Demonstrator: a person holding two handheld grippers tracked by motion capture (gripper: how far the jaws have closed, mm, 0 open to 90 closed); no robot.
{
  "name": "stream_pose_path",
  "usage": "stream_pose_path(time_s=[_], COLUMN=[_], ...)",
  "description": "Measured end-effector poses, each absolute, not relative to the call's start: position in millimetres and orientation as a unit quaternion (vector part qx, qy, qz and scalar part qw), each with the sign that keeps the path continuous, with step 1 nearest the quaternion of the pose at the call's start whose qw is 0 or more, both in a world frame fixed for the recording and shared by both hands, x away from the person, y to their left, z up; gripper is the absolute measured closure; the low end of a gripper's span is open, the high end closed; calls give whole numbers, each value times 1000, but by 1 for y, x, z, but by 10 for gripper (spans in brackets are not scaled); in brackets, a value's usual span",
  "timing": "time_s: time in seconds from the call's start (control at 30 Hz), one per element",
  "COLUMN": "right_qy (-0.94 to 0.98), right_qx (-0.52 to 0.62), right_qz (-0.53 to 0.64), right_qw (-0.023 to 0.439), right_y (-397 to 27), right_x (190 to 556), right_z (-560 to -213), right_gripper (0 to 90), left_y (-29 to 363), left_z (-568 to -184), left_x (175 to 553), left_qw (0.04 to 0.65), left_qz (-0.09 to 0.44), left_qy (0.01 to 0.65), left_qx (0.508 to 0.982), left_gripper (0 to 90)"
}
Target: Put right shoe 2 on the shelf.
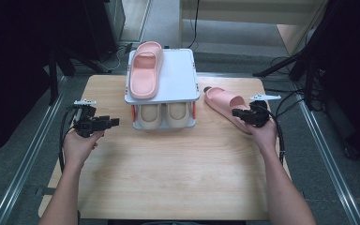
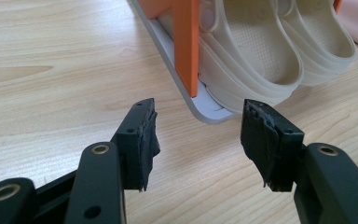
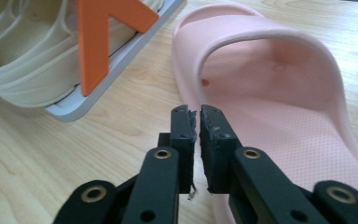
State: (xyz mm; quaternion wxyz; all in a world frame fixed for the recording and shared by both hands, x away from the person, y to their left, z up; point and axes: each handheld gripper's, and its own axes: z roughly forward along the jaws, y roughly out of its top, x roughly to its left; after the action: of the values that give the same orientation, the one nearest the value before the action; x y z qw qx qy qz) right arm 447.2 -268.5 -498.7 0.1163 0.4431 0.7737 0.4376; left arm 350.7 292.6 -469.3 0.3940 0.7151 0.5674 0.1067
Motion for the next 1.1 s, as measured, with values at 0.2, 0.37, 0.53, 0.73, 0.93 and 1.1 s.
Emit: stream_pose_path(time_s=[0.2,0.37,0.53,0.73,0.93,1.1], right_qy=[772,774,770,774,772,775], right_qx=[452,465,471,467,472,468], right_qz=[426,408,410,408,406,408], right_qw=[133,135,131,130,126,120], right_y=[-267,-265,-263,-258,-255,-250], right_x=[458,466,468,467,466,465], right_z=[-501,-508,-511,-511,-510,-510], right_gripper=[900,900,900,900,900,900], left_y=[294,295,296,296,298,301], left_z=[-471,-472,-474,-474,-476,-476], left_x=[344,339,337,338,339,339], left_qw=[390,388,385,384,384,386], left_qz=[107,109,110,108,105,105], left_qy=[567,568,570,568,571,573], left_qx=[717,717,717,719,718,715], left_gripper=[454,453,451,443,441,440])
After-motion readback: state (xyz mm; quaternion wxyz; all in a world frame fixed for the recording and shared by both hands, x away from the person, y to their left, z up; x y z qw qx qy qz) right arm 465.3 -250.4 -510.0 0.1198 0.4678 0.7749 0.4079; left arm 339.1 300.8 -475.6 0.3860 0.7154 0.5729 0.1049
